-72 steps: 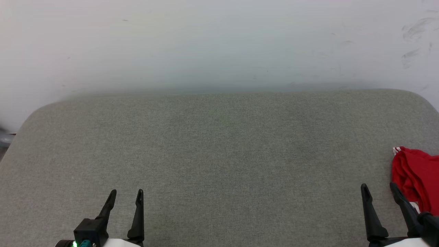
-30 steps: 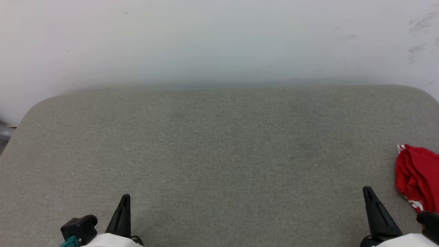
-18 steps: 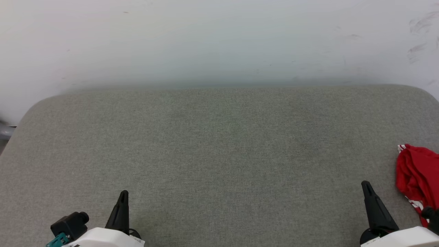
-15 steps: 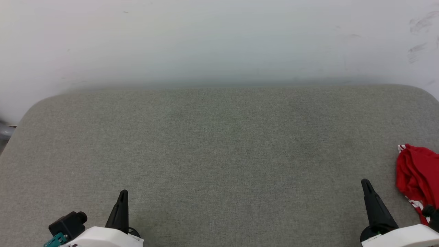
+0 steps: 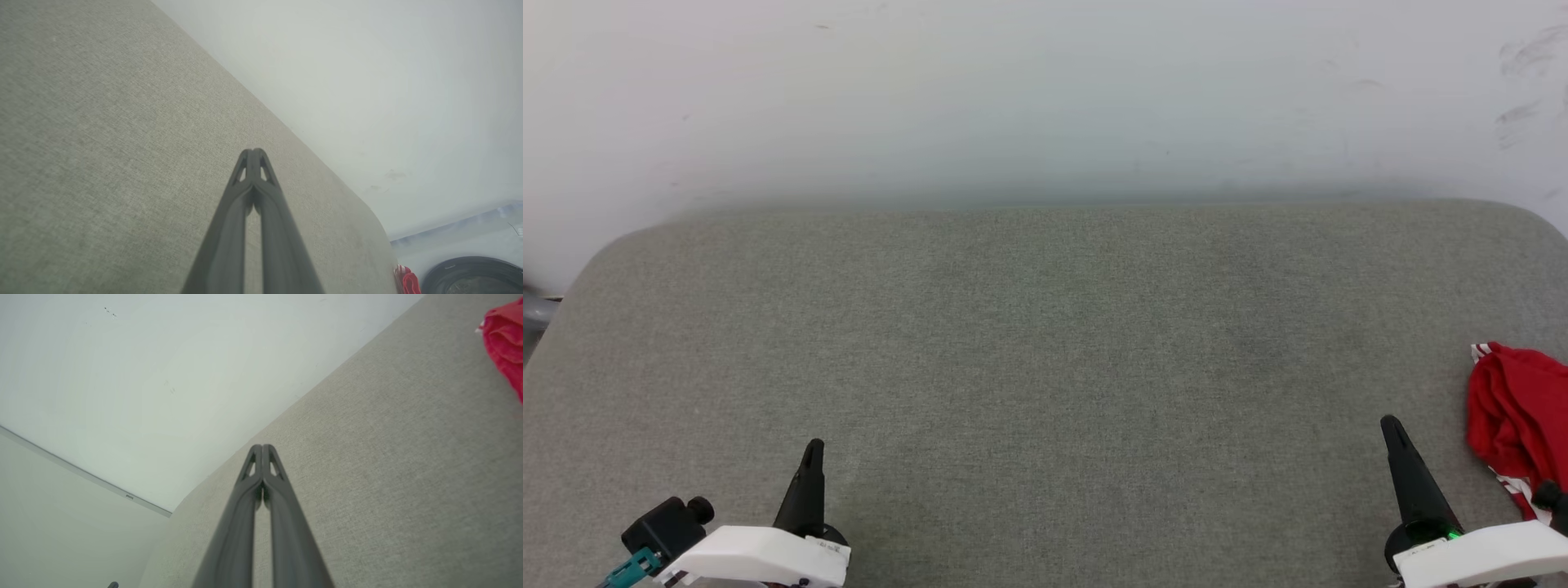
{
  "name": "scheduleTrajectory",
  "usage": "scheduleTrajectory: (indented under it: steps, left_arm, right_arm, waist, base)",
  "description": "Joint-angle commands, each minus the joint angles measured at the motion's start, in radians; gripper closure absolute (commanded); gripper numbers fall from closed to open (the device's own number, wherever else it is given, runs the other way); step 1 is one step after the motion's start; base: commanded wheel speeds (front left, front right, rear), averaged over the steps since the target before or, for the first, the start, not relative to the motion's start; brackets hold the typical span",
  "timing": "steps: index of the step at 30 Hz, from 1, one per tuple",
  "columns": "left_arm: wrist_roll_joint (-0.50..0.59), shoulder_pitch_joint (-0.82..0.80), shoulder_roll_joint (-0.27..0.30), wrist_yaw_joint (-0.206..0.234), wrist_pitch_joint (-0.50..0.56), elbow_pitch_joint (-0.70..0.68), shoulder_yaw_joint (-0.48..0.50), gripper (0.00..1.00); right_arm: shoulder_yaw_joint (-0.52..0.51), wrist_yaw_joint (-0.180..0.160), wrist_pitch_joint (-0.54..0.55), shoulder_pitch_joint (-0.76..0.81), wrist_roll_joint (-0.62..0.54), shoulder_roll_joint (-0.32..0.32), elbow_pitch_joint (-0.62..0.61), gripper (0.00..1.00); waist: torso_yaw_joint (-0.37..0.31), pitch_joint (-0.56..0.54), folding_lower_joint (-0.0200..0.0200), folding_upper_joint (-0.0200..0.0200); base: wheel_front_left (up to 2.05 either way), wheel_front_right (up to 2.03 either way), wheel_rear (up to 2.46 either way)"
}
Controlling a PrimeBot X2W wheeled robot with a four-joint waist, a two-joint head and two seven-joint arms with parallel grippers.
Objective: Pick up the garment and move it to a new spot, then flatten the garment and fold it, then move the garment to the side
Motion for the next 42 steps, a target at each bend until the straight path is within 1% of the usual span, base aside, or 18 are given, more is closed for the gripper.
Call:
scheduleTrajectory:
  steps: [1, 23, 42]
  left_arm:
    - [-0.032, -0.026, 0.000, -0.003, 0.006, -0.008, 0.007, 1.00]
    - [-0.281, -0.059, -0.010, -0.011, 0.071, 0.003, 0.032, 1.00]
    - [-0.452, -0.080, -0.017, -0.019, 0.114, 0.010, 0.050, 1.00]
  right_arm:
    - [0.000, 0.000, 0.001, -0.027, 0.034, -0.009, -0.002, 1.00]
    - [-0.001, 0.000, 0.021, -0.086, 0.286, -0.011, 0.073, 1.00]
    - [-0.006, 0.000, 0.036, -0.127, 0.455, -0.009, 0.123, 1.00]
  waist:
    - [0.000, 0.000, 0.0000, 0.0000]
    - [0.001, 0.005, -0.0001, 0.0000]
    - [0.002, 0.008, -0.0001, 0.0000]
  base:
    - [0.00, 0.00, 0.00]
    - [0.00, 0.00, 0.00]
    - [0.00, 0.00, 0.00]
